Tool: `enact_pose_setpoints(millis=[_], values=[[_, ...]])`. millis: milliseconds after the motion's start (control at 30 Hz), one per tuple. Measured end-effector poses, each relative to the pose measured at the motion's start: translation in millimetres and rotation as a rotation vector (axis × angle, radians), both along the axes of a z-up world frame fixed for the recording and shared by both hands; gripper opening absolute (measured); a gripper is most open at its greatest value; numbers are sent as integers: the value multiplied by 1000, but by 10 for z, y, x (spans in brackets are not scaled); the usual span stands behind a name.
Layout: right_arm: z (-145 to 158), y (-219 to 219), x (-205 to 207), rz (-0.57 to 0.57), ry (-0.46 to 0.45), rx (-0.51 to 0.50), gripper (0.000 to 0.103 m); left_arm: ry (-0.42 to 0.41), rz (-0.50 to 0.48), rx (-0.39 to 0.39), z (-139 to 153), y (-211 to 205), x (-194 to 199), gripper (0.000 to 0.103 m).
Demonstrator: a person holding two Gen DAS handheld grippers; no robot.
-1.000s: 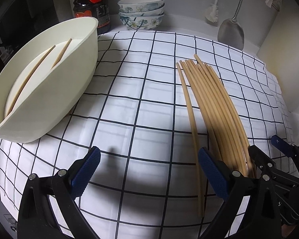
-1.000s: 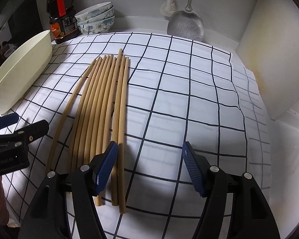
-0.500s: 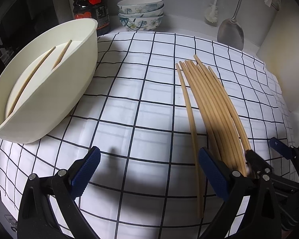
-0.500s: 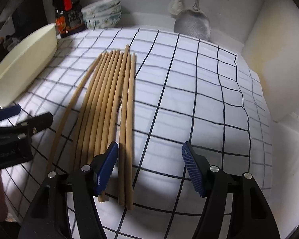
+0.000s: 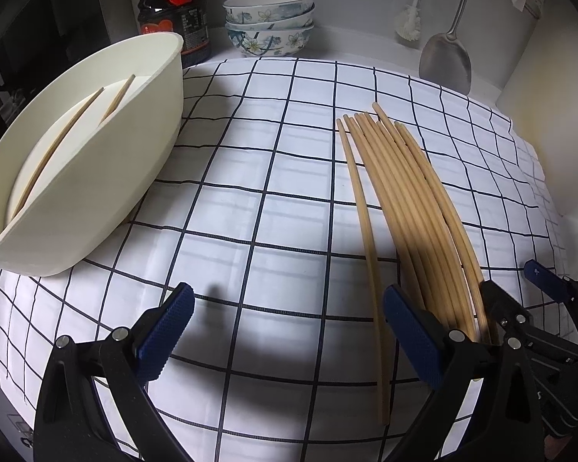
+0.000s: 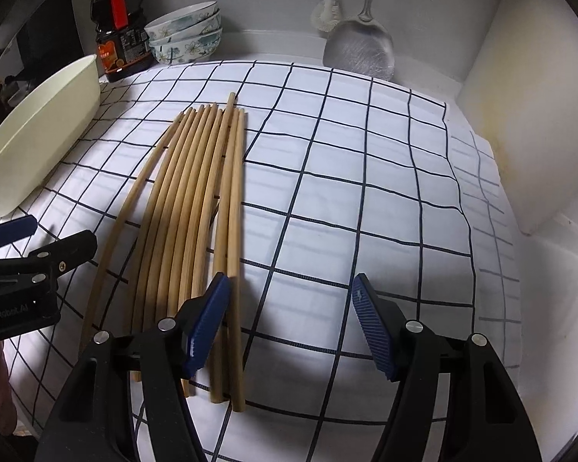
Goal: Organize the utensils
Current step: 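Return the right gripper to the chopstick pile and grasp another chopstick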
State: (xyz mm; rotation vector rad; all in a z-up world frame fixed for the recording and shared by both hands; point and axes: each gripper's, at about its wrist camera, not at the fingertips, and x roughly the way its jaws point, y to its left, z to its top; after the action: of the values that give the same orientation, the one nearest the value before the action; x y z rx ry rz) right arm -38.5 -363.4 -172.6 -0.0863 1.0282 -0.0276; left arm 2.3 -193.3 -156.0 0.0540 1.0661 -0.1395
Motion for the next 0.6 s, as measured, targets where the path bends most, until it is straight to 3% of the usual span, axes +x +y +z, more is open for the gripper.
enact_pose_setpoints(millis=[100, 200, 600], values=[[-30, 55, 28, 14, -5, -15, 63, -4, -2, 3, -2, -10, 8, 97], [-33, 33, 61, 12, -19, 19, 53, 0, 2, 5, -22, -17, 22, 97], [-33, -262, -18, -49, -22, 50, 53, 9, -12, 26, -121, -145, 109, 97]])
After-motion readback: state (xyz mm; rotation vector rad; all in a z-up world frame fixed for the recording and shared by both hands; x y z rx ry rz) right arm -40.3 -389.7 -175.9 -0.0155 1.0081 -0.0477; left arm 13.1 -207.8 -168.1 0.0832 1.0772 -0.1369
